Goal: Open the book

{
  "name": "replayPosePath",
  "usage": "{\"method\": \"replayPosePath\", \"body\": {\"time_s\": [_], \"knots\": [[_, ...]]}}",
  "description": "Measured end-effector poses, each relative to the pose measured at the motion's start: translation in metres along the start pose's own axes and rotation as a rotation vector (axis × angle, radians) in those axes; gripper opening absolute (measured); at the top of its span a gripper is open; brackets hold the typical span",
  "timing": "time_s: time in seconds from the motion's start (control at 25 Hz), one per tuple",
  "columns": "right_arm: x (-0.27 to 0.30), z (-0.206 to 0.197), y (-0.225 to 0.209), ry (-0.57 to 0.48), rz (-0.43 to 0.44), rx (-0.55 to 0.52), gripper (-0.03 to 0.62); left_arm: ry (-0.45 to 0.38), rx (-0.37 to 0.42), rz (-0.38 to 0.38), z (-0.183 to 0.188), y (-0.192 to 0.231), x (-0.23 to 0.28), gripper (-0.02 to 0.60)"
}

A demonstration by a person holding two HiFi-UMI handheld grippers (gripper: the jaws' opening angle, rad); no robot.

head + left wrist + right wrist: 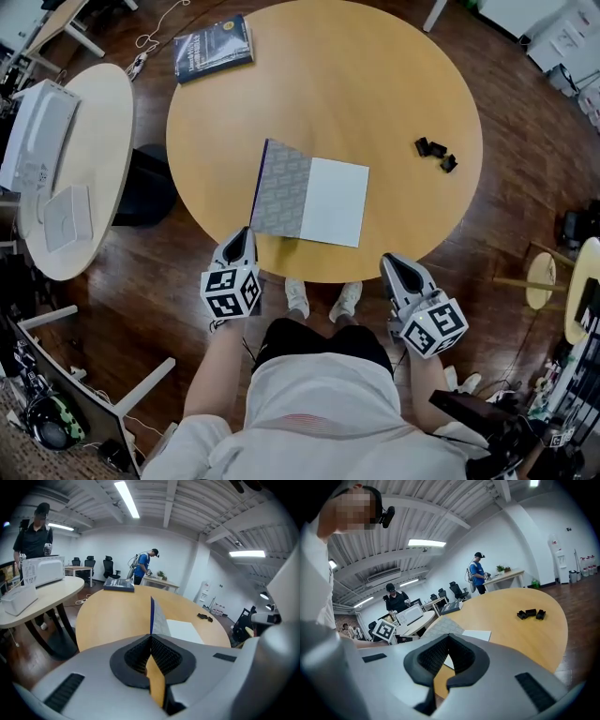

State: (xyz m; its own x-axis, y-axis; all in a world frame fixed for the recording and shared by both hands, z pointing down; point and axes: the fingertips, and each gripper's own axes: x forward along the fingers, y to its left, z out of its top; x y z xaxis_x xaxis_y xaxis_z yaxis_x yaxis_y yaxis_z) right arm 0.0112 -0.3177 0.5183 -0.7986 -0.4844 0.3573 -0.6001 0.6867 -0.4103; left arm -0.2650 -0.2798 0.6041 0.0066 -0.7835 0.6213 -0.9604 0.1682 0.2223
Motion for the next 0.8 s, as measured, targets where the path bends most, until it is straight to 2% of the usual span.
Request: {"method": "replayPosePath", "body": {"time_s": [0.32,0.36,0.44,0.52,0.64,0.8], "knots": [[0.017,-0.003,0.012,0.008,-0.017,-0.008,-0.003,0.117,0.033,0.025,-0.057,0.033,0.021,0.014],[0.019,-0.004,0.014,0.01,-0.016,-0.01,-0.003,0.126,0.028,0.025,-0.062,0.036,0.023,0.025],[0.022,-0.004,0.018,0.016,-0.01,-0.015,-0.003,0.151,0.001,0.024,-0.073,0.041,0.025,0.1],[0.026,-0.002,0.023,0.013,-0.001,-0.022,-0.003,0.17,-0.025,0.032,-0.08,0.046,0.024,0.12],[0.031,0.007,0.027,-0.01,0.015,-0.036,-0.003,0.13,-0.055,0.018,-0.068,0.047,0.011,0.12],[0.031,0.029,0.029,-0.043,0.018,-0.064,-0.003,-0.01,-0.037,-0.123,-0.015,0.013,-0.025,0.118]]}}
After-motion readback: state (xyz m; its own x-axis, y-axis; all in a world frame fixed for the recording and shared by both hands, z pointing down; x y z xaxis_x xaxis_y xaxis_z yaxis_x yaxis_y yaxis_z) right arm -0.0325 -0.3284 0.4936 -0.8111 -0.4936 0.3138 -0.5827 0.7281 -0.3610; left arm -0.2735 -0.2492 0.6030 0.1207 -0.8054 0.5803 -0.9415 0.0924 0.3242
